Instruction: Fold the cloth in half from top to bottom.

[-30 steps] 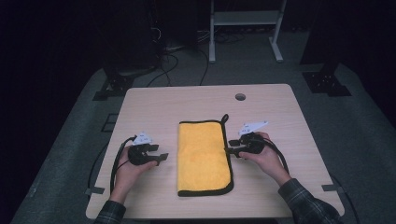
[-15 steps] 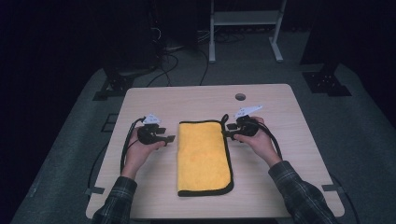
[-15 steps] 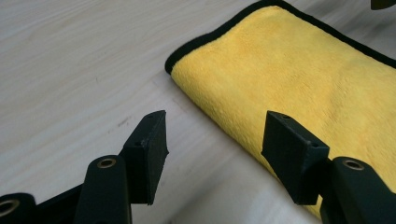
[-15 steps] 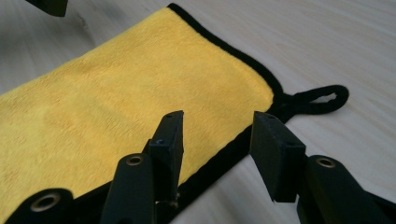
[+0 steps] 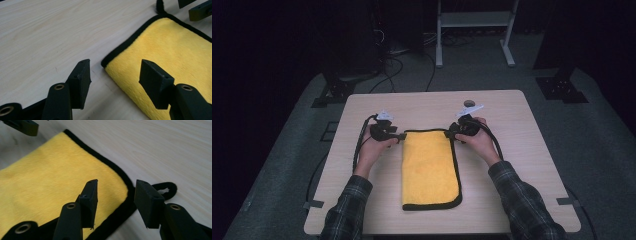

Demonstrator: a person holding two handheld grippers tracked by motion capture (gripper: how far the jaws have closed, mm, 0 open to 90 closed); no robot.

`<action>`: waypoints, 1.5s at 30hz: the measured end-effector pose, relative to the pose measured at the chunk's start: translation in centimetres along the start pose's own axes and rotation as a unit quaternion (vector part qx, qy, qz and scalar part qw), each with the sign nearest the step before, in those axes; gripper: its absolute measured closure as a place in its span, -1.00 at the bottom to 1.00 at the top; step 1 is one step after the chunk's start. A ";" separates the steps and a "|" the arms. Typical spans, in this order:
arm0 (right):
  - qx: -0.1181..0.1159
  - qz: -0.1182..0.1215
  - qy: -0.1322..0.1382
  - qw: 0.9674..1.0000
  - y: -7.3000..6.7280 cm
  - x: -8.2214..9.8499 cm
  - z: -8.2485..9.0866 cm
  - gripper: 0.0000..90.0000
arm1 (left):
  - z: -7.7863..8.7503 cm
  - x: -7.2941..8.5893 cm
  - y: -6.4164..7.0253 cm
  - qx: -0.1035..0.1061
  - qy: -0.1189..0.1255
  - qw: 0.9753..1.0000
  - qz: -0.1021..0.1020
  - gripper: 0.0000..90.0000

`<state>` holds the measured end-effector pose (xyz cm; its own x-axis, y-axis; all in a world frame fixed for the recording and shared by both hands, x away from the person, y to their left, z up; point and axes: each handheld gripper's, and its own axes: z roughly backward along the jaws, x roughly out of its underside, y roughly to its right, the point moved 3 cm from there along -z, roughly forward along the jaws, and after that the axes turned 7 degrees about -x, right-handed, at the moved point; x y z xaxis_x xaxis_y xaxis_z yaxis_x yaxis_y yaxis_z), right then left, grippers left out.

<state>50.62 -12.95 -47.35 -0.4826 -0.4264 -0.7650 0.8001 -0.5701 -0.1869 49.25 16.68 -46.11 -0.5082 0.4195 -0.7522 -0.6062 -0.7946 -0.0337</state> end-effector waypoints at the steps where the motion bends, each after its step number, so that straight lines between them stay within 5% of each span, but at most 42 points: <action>1: 0.003 -0.001 -0.001 1.000 0.2 0.0 -0.2 0.17 | -0.4 -0.1 -0.1 -0.004 -0.001 1.000 0.003 -0.07; 14: 0.036 0.010 -0.043 0.998 1.5 0.1 -2.3 0.14 | -3.2 0.2 -0.8 -0.039 -0.043 0.998 0.000 -0.06; 26: 0.031 -0.001 -0.008 0.999 1.9 0.9 -2.3 0.55 | -3.7 0.3 -0.6 -0.012 -0.054 0.998 -0.004 0.19; 34: 0.037 -0.004 0.002 0.999 1.2 1.2 -2.3 0.78 | -3.6 0.2 0.2 0.011 -0.060 0.998 0.013 0.83; 40: 0.039 -0.011 -0.005 0.999 1.0 0.9 -2.2 0.81 | -3.4 0.1 0.2 0.006 -0.057 0.998 0.013 0.88; 45: 0.027 -0.025 0.018 0.999 1.2 -0.1 -1.3 0.81 | -2.4 -0.9 -0.1 0.000 -0.035 0.999 0.012 0.88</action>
<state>52.13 -12.69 -48.29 -0.5070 -0.3714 -0.7778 0.7546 -0.6274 -0.1922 51.27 15.30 -47.01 -0.5644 0.4292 -0.7051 -0.5926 -0.8054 -0.0159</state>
